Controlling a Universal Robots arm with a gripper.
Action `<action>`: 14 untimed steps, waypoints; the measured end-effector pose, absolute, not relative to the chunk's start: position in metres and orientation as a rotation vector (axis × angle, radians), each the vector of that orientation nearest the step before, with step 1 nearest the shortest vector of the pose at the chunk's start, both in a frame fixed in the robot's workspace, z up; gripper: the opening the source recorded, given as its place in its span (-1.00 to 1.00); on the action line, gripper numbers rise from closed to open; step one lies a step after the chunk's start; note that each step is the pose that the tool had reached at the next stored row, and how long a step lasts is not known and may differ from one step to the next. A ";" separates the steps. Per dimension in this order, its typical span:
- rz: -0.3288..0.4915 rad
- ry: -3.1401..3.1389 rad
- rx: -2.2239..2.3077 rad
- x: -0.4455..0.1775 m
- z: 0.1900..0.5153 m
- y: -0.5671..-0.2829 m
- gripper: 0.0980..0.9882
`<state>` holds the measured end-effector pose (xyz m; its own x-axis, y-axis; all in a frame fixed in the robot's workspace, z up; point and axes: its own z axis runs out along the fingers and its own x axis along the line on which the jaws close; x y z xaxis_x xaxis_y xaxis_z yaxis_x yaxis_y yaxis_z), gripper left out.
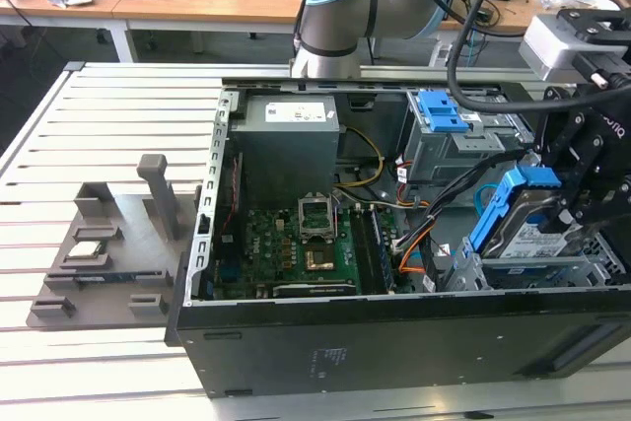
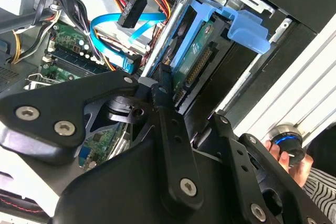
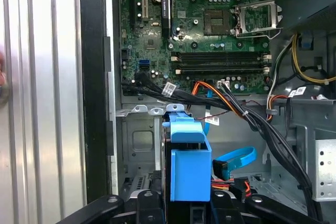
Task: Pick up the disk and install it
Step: 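Insert the disk into the insertion slot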
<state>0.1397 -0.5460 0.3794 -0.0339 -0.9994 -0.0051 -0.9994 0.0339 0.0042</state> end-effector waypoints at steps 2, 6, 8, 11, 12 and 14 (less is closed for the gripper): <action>0.010 2.258 -2.183 0.140 0.379 -0.546 -0.42; 0.011 2.258 -2.183 0.140 0.379 -0.546 -0.25; 0.010 2.258 -2.183 0.140 0.379 -0.546 -0.25; 0.011 2.258 -2.183 0.140 0.379 -0.546 -0.44; 0.011 2.258 -2.183 0.140 0.379 -0.546 -0.58; 0.011 2.258 -2.183 0.140 0.379 -0.546 -0.84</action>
<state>0.1397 -0.5460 0.3786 -0.0339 -0.9994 -0.0053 -0.9994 0.0339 0.0042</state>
